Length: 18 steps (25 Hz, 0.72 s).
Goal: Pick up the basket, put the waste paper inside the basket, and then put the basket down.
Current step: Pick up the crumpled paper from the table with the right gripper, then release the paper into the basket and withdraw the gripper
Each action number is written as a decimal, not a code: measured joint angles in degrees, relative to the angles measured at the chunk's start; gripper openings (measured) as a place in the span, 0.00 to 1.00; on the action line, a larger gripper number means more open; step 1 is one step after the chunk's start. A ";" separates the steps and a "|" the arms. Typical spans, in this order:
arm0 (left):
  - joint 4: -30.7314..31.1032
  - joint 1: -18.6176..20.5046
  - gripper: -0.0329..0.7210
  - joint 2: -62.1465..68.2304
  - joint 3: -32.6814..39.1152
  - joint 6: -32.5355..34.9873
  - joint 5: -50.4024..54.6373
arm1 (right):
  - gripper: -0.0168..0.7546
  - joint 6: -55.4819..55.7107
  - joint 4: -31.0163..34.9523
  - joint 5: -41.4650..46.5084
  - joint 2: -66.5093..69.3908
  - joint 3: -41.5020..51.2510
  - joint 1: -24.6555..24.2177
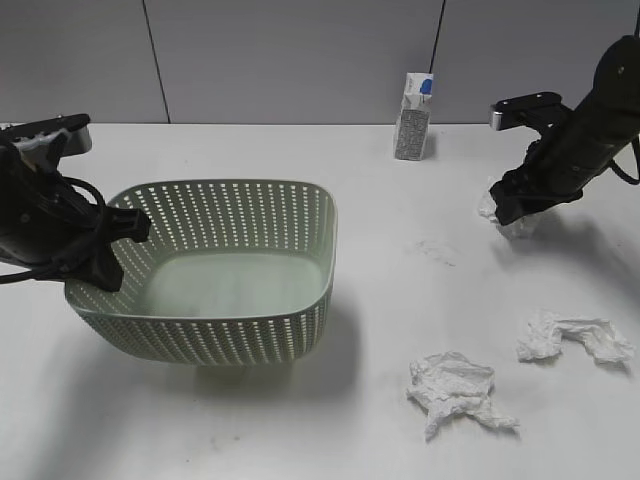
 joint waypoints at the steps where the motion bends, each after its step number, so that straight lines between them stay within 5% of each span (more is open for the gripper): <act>1: -0.05 0.00 0.05 0.00 0.00 0.00 0.00 | 0.36 0.00 0.00 0.00 0.00 -0.06 0.06; 3: -0.05 0.00 0.05 0.00 0.00 0.00 0.00 | 0.13 0.00 0.00 0.57 -0.07 -0.06 0.18; 5: 0.01 0.00 0.05 0.00 0.00 0.00 0.00 | 0.05 -0.10 0.00 1.97 -0.69 -0.11 0.18; 12: 0.65 0.00 0.05 0.00 0.00 0.00 -0.07 | 0.05 -1.63 3.95 6.58 -12.33 -0.48 1.82; 18: 2.65 0.00 0.05 0.00 0.00 -0.05 -0.07 | 0.05 -4.50 11.14 8.64 -23.50 -0.61 13.45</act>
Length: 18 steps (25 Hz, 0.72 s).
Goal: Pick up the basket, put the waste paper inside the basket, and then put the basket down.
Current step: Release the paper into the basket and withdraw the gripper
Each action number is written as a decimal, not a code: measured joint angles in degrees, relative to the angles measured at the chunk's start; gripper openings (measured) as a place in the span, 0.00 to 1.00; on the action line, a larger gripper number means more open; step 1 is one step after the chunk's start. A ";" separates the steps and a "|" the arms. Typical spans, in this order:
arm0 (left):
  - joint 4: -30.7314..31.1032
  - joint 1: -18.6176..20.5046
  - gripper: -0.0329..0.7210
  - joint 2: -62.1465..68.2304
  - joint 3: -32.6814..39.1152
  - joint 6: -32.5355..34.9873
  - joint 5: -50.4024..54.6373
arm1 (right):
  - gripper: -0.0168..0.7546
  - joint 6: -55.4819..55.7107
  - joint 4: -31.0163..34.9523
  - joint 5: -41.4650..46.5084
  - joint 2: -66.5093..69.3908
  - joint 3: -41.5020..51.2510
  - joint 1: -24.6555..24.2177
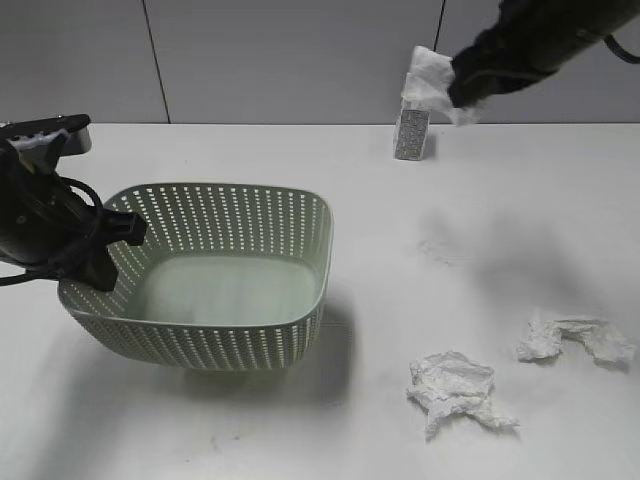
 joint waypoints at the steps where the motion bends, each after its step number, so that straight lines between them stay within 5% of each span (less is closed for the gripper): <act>1: 0.33 0.00 0.05 0.00 0.00 0.00 0.00 | 0.05 -0.07 0.76 0.07 -1.09 0.00 2.76; 9: 0.60 0.00 0.05 0.00 0.00 -0.06 0.00 | 0.09 -0.19 5.02 0.25 0.85 0.00 19.91; 11: 0.60 0.00 0.05 0.00 0.00 -0.06 0.00 | 0.22 -0.19 5.20 0.04 2.74 0.00 22.15; 16: 0.70 0.00 0.05 0.00 0.00 -0.06 0.05 | 0.77 0.66 5.09 -0.03 6.29 0.00 23.57; 18: 0.70 0.00 0.05 0.00 0.00 -0.06 0.05 | 0.83 2.03 2.53 0.78 6.29 -0.85 23.46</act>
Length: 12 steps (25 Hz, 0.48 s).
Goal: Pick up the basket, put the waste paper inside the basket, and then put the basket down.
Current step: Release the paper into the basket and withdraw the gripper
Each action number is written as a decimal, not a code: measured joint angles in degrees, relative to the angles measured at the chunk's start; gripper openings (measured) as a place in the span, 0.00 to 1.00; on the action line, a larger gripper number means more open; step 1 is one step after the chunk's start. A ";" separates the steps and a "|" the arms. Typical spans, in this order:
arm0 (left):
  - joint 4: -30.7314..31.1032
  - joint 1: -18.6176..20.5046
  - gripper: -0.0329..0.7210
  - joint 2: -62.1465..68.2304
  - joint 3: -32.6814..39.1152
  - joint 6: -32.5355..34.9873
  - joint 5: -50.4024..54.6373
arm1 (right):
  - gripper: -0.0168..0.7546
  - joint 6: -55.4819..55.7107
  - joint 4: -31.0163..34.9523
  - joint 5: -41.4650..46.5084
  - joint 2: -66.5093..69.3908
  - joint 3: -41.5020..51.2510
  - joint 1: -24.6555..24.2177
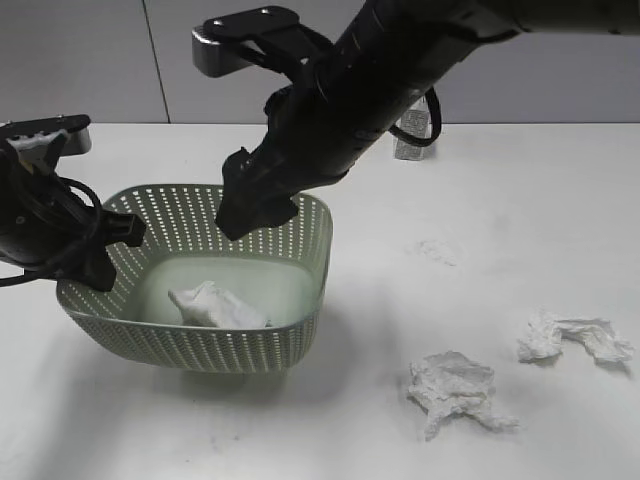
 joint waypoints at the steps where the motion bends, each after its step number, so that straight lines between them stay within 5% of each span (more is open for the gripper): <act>1: 0.00 0.00 0.05 0.00 0.00 0.00 0.06 | 0.84 1.80 -2.60 0.91 0.00 -0.83 -0.25; 5: 0.00 0.00 0.05 0.00 0.00 0.00 0.11 | 0.84 8.98 -11.45 5.34 -1.35 -4.39 -3.00; 12: 0.00 0.00 0.05 0.00 0.00 -0.05 0.34 | 0.78 14.87 -13.56 13.88 -2.99 -1.22 -18.77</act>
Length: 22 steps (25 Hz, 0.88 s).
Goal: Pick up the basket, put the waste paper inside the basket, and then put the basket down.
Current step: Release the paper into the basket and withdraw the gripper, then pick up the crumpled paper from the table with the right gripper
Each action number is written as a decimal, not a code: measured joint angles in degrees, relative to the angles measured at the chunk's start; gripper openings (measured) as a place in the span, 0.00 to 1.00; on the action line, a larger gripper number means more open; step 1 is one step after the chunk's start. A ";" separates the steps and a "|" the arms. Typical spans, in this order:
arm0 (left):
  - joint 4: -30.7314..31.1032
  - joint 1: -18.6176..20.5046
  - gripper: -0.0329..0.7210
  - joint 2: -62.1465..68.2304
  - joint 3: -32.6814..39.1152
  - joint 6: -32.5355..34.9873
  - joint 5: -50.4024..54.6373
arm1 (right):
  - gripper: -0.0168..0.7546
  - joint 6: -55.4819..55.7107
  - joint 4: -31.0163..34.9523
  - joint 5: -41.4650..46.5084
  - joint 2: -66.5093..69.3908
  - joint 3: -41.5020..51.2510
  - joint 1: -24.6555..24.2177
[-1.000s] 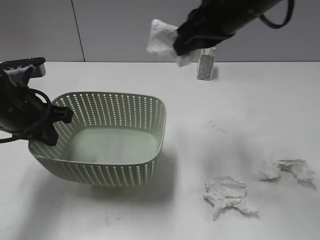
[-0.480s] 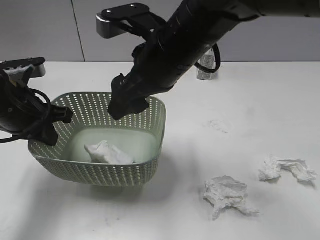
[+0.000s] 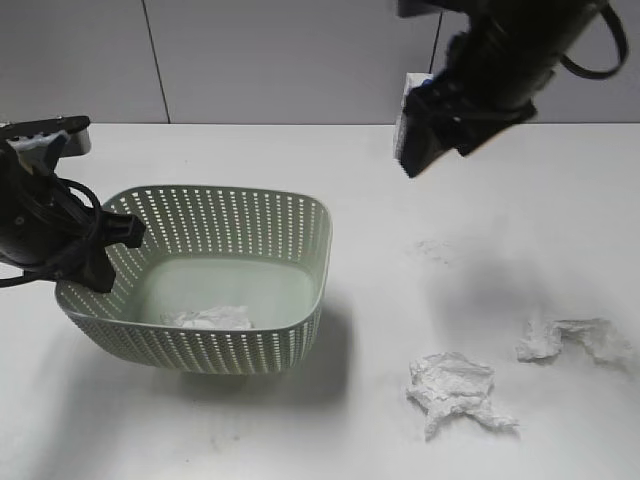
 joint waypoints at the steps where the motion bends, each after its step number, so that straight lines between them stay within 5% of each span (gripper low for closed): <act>1: 0.00 0.00 0.05 0.00 0.00 0.00 0.05 | 0.78 0.62 -0.14 -0.01 0.00 2.30 -2.46; 9: 0.00 0.00 0.05 0.00 0.00 0.00 0.46 | 0.77 5.22 -2.42 -13.83 0.00 24.73 -14.84; 19: 0.00 0.00 0.05 0.00 0.00 0.00 0.46 | 0.76 6.53 -4.35 -32.54 0.86 38.76 -15.15; 22: 0.00 0.00 0.05 0.00 0.00 0.00 0.42 | 0.65 6.59 -4.41 -33.32 1.04 38.76 -15.15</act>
